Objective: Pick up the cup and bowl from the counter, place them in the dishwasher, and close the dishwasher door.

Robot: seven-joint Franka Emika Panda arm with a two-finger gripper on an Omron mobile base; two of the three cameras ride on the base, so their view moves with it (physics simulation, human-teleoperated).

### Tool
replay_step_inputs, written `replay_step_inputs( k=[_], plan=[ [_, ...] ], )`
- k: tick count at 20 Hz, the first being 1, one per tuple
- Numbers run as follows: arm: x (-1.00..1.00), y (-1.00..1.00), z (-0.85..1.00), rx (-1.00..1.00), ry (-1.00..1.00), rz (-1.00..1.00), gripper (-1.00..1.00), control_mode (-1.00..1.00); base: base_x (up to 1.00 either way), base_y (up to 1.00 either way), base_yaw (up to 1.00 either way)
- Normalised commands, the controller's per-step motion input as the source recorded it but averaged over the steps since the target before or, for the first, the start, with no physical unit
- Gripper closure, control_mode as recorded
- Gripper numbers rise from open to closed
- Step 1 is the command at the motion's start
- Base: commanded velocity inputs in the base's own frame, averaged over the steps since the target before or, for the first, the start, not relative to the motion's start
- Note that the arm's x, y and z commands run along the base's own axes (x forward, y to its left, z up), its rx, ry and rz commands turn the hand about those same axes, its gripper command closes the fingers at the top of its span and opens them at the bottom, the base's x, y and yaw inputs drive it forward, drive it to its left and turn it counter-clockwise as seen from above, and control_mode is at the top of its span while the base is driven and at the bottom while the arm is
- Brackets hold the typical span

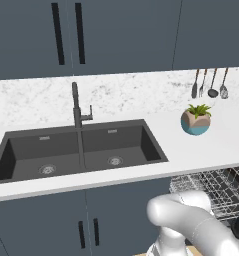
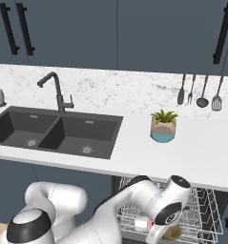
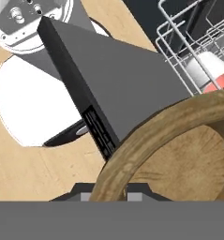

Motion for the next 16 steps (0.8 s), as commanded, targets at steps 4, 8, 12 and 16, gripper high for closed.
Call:
replay_step_inputs(
  k=[4, 8, 12, 16],
  plan=[
    [0.02, 0.00, -0.15, 0.25, -0.18, 0.29, 1.00, -1.00, 0.00, 0.00, 0.00],
    [0.14, -0.07, -0.34, 0.27, -0.24, 0.21, 1.00, -1.00, 0.00, 0.00, 0.00],
    [0.20, -0.07, -0.42, 0.21, -0.32, 0.11, 1.00, -1.00, 0.00, 0.00, 0.00],
    [0.61, 0.00, -0.16, 0.08, -0.14, 0.00, 1.00, -1.00, 0.00, 0.00, 0.00]
  ],
)
